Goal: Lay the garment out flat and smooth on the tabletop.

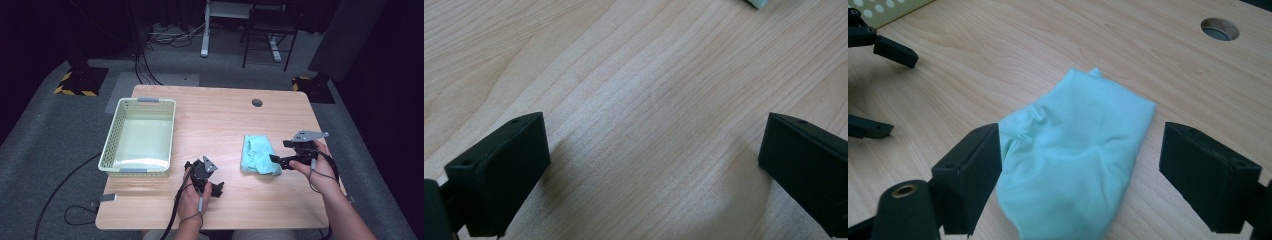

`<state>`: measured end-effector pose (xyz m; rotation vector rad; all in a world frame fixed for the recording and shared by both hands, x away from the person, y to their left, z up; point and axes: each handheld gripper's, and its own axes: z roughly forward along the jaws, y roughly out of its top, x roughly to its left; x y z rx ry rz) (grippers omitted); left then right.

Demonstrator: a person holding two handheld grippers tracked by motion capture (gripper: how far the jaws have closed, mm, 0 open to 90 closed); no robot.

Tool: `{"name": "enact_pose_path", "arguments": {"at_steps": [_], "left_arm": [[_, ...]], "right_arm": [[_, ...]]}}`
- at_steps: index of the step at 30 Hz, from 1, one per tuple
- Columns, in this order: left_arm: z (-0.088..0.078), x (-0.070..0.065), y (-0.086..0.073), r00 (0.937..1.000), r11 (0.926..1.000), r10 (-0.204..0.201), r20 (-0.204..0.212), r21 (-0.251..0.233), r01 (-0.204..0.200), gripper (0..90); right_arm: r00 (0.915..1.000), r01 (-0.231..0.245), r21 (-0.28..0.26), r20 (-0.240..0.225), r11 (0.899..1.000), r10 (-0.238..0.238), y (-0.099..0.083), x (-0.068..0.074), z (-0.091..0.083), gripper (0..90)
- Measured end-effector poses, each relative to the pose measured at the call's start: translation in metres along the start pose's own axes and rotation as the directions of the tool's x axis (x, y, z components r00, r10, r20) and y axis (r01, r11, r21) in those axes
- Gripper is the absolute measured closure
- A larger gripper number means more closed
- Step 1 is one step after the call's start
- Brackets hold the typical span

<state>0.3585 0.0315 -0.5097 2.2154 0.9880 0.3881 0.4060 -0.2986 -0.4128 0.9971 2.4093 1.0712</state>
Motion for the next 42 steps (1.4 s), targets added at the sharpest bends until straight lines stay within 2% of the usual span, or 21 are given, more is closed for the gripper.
{"name": "enact_pose_path", "arguments": {"at_steps": [12, 14, 15, 16, 22, 28, 29, 30, 35, 36, 39, 42], "left_arm": [[0.000, 0.000, 0.000, 1.0000, 1.0000, 0.001, 0.000, 0.000, -0.001, 0.1], [0.000, 0.000, 0.000, 1.0000, 1.0000, 0.000, 0.000, 0.000, 0.000, 0.1], [0.000, 0.000, 0.000, 1.0000, 1.0000, 0.000, 0.000, 0.000, 0.000, 0.1], [0.000, 0.000, 0.000, 1.0000, 1.0000, 0.000, 0.000, 0.000, 0.000, 0.0], [0.000, 0.000, 0.000, 1.0000, 1.0000, 0.000, 0.000, 0.000, 0.000, 0.1], [0.000, 0.000, 0.000, 1.0000, 1.0000, 0.000, 0.000, 0.000, 0.000, 0.0], [0.000, 0.000, 0.000, 1.0000, 1.0000, 0.000, 0.000, 0.000, 0.000, 0.0], [0.000, 0.000, 0.000, 1.0000, 1.0000, 0.000, 0.000, 0.000, 0.000, 0.0], [0.000, 0.000, 0.000, 1.0000, 1.0000, 0.001, 0.000, 0.000, -0.001, 0.0], [0.000, 0.000, 0.000, 1.0000, 1.0000, 0.001, 0.000, 0.000, -0.001, 0.1], [0.000, 0.000, 0.000, 1.0000, 1.0000, 0.000, 0.000, 0.000, 0.000, 0.0], [0.000, 0.000, 0.000, 1.0000, 1.0000, 0.001, -0.001, 0.000, -0.001, 0.1]], "right_arm": [[1.0000, -0.002, -0.011, -0.001, 1.000, 0.002, 0.005, 0.003, 0.027, 17.5], [1.0000, 0.000, -0.007, 0.004, 1.000, 0.000, 0.005, 0.003, 0.030, 18.8], [0.9996, -0.007, -0.011, 0.026, 1.000, 0.008, 0.004, 0.005, 0.037, 21.5], [0.9996, -0.013, -0.012, 0.027, 1.000, 0.013, 0.004, 0.006, 0.040, 20.9], [0.9999, -0.014, 0.014, 0.008, 1.000, 0.014, 0.003, 0.013, 0.059, 23.2], [0.9993, -0.018, 0.019, 0.034, 1.000, 0.018, 0.002, 0.020, 0.073, 25.1], [0.9992, -0.019, 0.032, 0.035, 0.999, 0.018, 0.002, 0.022, 0.080, 27.1], [0.9992, -0.021, 0.034, 0.036, 0.999, 0.020, 0.002, 0.022, 0.081, 30.1], [0.9992, -0.021, 0.034, 0.036, 0.999, 0.020, 0.002, 0.022, 0.081, 30.1], [0.9977, -0.013, 0.096, 0.068, 0.995, 0.007, -0.003, 0.013, 0.095, 63.7], [0.9972, -0.020, 0.095, 0.073, 0.995, 0.013, -0.003, 0.007, 0.091, 77.9], [0.9970, -0.033, 0.092, 0.072, 0.995, 0.027, -0.003, 0.005, 0.086, 80.4]]}}
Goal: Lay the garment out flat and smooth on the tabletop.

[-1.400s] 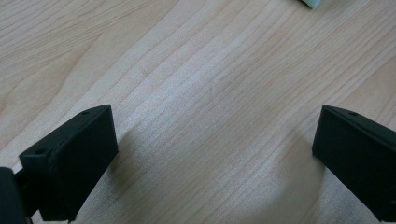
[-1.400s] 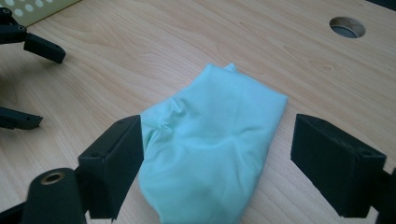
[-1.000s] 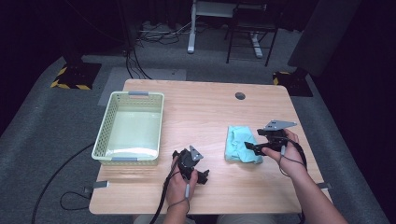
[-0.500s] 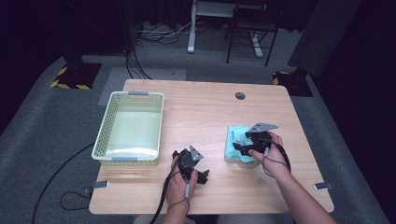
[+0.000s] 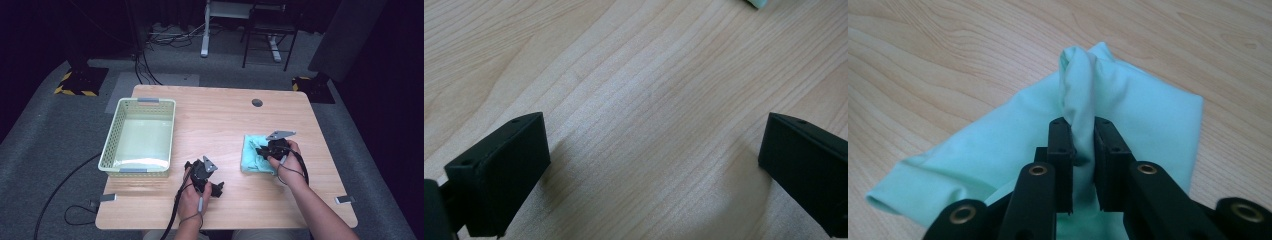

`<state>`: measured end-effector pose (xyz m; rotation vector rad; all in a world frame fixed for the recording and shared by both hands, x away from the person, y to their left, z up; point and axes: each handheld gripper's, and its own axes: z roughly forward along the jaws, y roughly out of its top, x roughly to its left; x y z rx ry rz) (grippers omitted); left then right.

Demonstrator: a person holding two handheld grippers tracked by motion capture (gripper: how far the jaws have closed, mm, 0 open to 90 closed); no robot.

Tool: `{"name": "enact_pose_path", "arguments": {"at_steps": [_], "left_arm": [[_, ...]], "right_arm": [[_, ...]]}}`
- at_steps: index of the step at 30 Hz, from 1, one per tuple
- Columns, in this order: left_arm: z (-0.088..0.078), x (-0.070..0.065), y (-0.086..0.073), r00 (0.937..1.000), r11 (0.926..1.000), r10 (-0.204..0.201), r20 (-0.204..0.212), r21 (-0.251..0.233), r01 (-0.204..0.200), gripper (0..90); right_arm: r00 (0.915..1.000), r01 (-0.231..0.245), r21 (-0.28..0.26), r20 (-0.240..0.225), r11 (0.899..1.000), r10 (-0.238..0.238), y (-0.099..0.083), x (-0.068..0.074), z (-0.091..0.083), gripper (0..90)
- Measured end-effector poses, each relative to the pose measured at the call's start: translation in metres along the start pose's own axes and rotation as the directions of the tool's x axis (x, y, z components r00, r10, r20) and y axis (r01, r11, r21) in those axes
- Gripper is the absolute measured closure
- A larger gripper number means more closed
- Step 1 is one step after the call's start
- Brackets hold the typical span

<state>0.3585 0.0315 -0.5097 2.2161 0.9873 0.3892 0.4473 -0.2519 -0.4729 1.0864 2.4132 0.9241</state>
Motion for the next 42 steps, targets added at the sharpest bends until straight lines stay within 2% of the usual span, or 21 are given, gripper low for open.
{"name": "enact_pose_path", "arguments": {"at_steps": [4, 5, 12, 13, 19, 23, 24, 25, 26, 27, 28, 29, 31, 33, 34, 35, 36, 39, 42], "left_arm": [[0.000, 0.000, 0.000, 1.0000, 1.0000, -0.001, 0.000, 0.000, 0.001, 0.0], [0.000, 0.000, 0.000, 1.0000, 1.0000, -0.001, 0.000, 0.000, 0.001, 0.0], [0.000, 0.000, 0.000, 1.0000, 1.0000, -0.001, 0.000, 0.000, 0.001, 0.1], [0.000, 0.000, 0.000, 1.0000, 1.0000, 0.000, 0.000, 0.000, 0.000, 0.0], [0.000, 0.000, 0.000, 1.0000, 1.0000, -0.001, 0.000, 0.000, 0.001, 0.0], [0.000, 0.000, 0.000, 1.0000, 1.0000, 0.000, 0.000, 0.000, 0.000, 0.0], [0.000, 0.000, 0.000, 1.0000, 1.0000, 0.000, 0.000, 0.000, 0.000, 0.0], [0.000, 0.000, 0.000, 1.0000, 1.0000, -0.001, 0.000, 0.000, 0.001, 0.0], [0.000, 0.000, 0.000, 1.0000, 1.0000, -0.001, 0.000, 0.000, 0.001, 0.0], [0.000, 0.000, 0.000, 1.0000, 1.0000, -0.001, 0.000, 0.000, 0.001, 0.0], [0.000, 0.000, 0.000, 1.0000, 1.0000, 0.000, 0.000, 0.001, 0.000, 0.0], [0.000, 0.000, 0.000, 1.0000, 1.0000, -0.001, 0.000, 0.001, 0.001, 0.0], [0.000, 0.000, 0.000, 1.0000, 1.0000, 0.000, 0.001, 0.000, 0.000, 0.0], [0.000, 0.000, 0.000, 1.0000, 1.0000, -0.001, 0.000, 0.000, 0.001, 0.0], [0.000, 0.000, 0.000, 1.0000, 1.0000, -0.001, 0.000, 0.000, 0.001, 0.0], [0.000, 0.000, 0.000, 1.0000, 1.0000, -0.001, 0.000, 0.000, 0.001, 0.1], [0.000, 0.000, 0.000, 1.0000, 1.0000, -0.001, 0.000, -0.001, 0.001, 0.1], [0.000, 0.000, 0.000, 1.0000, 1.0000, -0.001, 0.000, 0.000, 0.001, 0.0], [0.000, 0.000, 0.000, 1.0000, 1.0000, 0.000, 0.001, -0.001, 0.000, 0.0]], "right_arm": [[0.9999, -0.011, -0.025, -0.007, 1.000, 0.011, -0.001, -0.006, -0.011, 80.7], [0.9999, -0.016, -0.040, -0.003, 0.999, 0.016, -0.002, -0.009, -0.018, 80.6], [0.9994, -0.034, -0.066, 0.006, 0.997, 0.035, 0.000, -0.023, -0.040, 80.4], [0.9989, -0.045, -0.076, 0.008, 0.996, 0.045, 0.000, -0.029, -0.047, 80.2], [0.9969, -0.074, -0.088, 0.021, 0.993, 0.076, -0.008, -0.046, -0.060, 78.8], [0.9929, -0.110, -0.092, 0.037, 0.990, 0.114, -0.018, -0.062, -0.064, 76.0], [0.9929, -0.110, -0.092, 0.037, 0.990, 0.114, -0.018, -0.062, -0.064, 76.0], [0.9847, -0.145, -0.098, 0.082, 0.984, 0.154, -0.026, -0.073, -0.065, 61.7], [0.9762, -0.171, -0.113, 0.115, 0.979, 0.184, -0.029, -0.079, -0.067, 50.9], [0.9639, -0.205, -0.133, 0.145, 0.970, 0.224, -0.033, -0.083, -0.069, 41.3], [0.9525, -0.226, -0.146, 0.174, 0.963, 0.250, -0.035, -0.086, -0.072, 35.6], [0.9455, -0.230, -0.157, 0.197, 0.960, 0.259, -0.037, -0.088, -0.076, 32.0], [0.9423, -0.225, -0.177, 0.211, 0.958, 0.260, -0.038, -0.086, -0.081, 31.1], [0.9514, -0.208, -0.175, 0.192, 0.962, 0.241, -0.036, -0.080, -0.082, 31.1], [0.9514, -0.208, -0.175, 0.192, 0.962, 0.241, -0.036, -0.080, -0.082, 31.1], [0.9624, -0.189, -0.170, 0.163, 0.967, 0.217, -0.033, -0.071, -0.080, 32.0], [0.9660, -0.183, -0.165, 0.153, 0.969, 0.209, -0.032, -0.067, -0.078, 32.0], [0.9797, -0.162, -0.133, 0.098, 0.978, 0.175, -0.030, -0.051, -0.066, 32.1], [0.9876, -0.139, -0.101, 0.058, 0.985, 0.146, -0.029, -0.036, -0.053, 32.4]]}}
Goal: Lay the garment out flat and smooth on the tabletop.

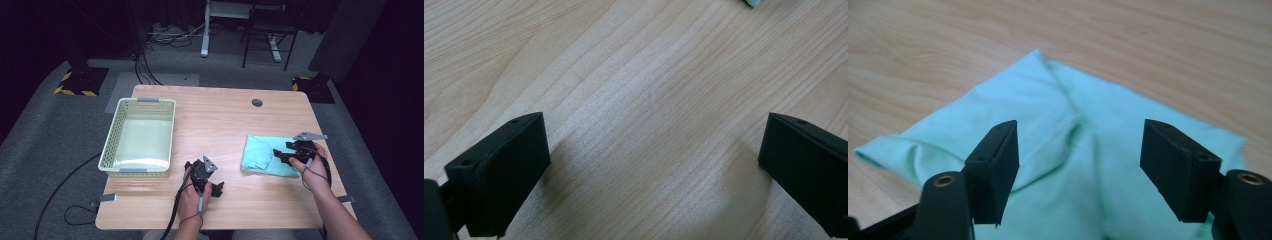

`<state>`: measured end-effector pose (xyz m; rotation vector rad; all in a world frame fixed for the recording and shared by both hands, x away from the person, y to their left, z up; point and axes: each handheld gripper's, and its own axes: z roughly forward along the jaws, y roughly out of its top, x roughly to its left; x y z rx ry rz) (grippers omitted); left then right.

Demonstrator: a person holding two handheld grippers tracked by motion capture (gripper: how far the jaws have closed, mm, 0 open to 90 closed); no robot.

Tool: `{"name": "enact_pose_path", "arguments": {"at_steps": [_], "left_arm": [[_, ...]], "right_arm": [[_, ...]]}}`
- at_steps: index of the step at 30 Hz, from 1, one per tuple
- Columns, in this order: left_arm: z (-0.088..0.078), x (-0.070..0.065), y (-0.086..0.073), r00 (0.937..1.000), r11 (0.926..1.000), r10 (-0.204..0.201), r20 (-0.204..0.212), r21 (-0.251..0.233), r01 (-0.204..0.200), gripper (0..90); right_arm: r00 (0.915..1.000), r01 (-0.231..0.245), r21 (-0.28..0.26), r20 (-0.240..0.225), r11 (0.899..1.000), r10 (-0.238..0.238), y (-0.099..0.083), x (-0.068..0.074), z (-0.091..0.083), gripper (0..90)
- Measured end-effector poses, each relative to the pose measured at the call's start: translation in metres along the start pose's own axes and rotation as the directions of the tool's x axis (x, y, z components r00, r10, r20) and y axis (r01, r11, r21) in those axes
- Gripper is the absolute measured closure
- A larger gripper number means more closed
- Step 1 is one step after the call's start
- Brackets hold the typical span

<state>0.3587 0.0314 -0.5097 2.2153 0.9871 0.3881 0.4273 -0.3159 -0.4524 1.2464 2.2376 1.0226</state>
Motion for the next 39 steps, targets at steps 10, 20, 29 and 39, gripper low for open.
{"name": "enact_pose_path", "arguments": {"at_steps": [10, 20, 29, 39], "left_arm": [[0.000, 0.000, 0.000, 1.0000, 1.0000, -0.001, -0.001, 0.000, 0.001, 0.0], [0.000, 0.000, 0.000, 1.0000, 1.0000, 0.000, -0.001, 0.000, 0.000, 0.1], [0.000, 0.000, 0.000, 1.0000, 1.0000, 0.000, -0.001, 0.000, 0.000, 0.0], [0.000, 0.000, 0.000, 1.0000, 1.0000, -0.001, -0.001, 0.000, 0.001, 0.1]], "right_arm": [[0.9961, 0.051, 0.108, -0.077, 0.993, -0.043, -0.011, 0.029, 0.044, 44.1], [0.9771, 0.179, 0.119, -0.138, 0.977, -0.162, -0.014, 0.038, 0.029, 87.7], [0.9731, 0.195, 0.077, -0.139, 0.978, -0.184, 0.010, 0.041, 0.008, 87.9], [0.9469, 0.283, 0.079, -0.181, 0.956, -0.266, 0.059, 0.089, 0.026, 87.8]]}}
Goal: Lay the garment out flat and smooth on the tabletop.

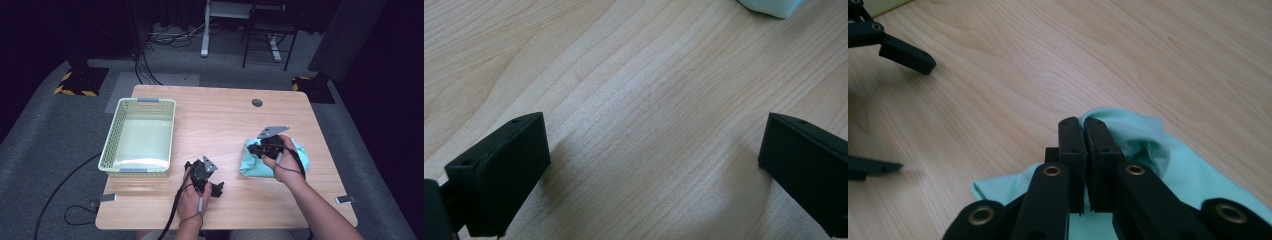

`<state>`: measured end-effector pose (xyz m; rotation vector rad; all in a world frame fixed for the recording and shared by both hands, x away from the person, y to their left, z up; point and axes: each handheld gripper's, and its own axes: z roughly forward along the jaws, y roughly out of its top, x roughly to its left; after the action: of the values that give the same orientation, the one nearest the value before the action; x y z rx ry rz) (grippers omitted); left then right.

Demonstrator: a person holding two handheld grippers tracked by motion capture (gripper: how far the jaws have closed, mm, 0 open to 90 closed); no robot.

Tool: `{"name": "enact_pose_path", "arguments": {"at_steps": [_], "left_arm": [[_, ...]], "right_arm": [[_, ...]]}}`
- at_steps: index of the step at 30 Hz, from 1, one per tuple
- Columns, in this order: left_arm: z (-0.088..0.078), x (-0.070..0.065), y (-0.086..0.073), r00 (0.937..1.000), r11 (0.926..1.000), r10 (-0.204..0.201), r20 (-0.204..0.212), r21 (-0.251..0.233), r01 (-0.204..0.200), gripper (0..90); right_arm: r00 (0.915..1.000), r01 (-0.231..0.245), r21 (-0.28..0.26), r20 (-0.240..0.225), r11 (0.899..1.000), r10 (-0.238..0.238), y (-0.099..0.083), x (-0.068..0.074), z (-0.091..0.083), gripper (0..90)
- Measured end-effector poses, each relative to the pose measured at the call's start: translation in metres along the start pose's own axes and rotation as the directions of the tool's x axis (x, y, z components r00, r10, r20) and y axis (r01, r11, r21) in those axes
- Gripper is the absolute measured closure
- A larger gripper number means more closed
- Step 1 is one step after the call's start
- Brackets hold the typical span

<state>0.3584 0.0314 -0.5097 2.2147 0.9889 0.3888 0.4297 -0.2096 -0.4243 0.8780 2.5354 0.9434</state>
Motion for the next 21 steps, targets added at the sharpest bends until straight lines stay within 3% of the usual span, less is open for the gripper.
{"name": "enact_pose_path", "arguments": {"at_steps": [3, 4, 6, 9, 15, 21], "left_arm": [[0.000, 0.000, 0.000, 1.0000, 1.0000, 0.001, -0.001, 0.000, -0.001, 0.1], [0.000, 0.000, 0.000, 1.0000, 1.0000, 0.002, -0.001, 0.000, -0.002, 0.1], [0.000, 0.000, 0.000, 1.0000, 1.0000, 0.001, -0.001, 0.000, -0.001, 0.1], [0.000, 0.000, 0.000, 1.0000, 1.0000, 0.000, -0.003, -0.001, 0.000, 0.1], [0.000, 0.000, 0.000, 1.0000, 1.0000, 0.000, -0.001, 0.001, 0.000, 0.1], [0.000, 0.000, 0.000, 1.0000, 1.0000, 0.000, -0.001, 0.001, 0.000, 0.1]], "right_arm": [[0.9993, 0.036, 0.017, -0.012, 0.999, -0.035, 0.019, 0.013, 0.014, 87.0], [0.9986, 0.049, 0.019, -0.021, 0.999, -0.048, 0.024, 0.017, 0.019, 82.9], [0.9982, 0.051, -0.001, -0.033, 0.999, -0.051, 0.033, 0.026, 0.026, 61.6], [0.9992, 0.033, -0.055, -0.019, 0.998, -0.034, 0.037, 0.029, 0.023, 48.9], [0.9967, -0.071, -0.054, 0.037, 0.996, 0.073, 0.015, -0.007, 0.012, 45.9], [0.9895, -0.114, -0.034, 0.086, 0.993, 0.116, -0.009, -0.035, 0.001, 45.5]]}}
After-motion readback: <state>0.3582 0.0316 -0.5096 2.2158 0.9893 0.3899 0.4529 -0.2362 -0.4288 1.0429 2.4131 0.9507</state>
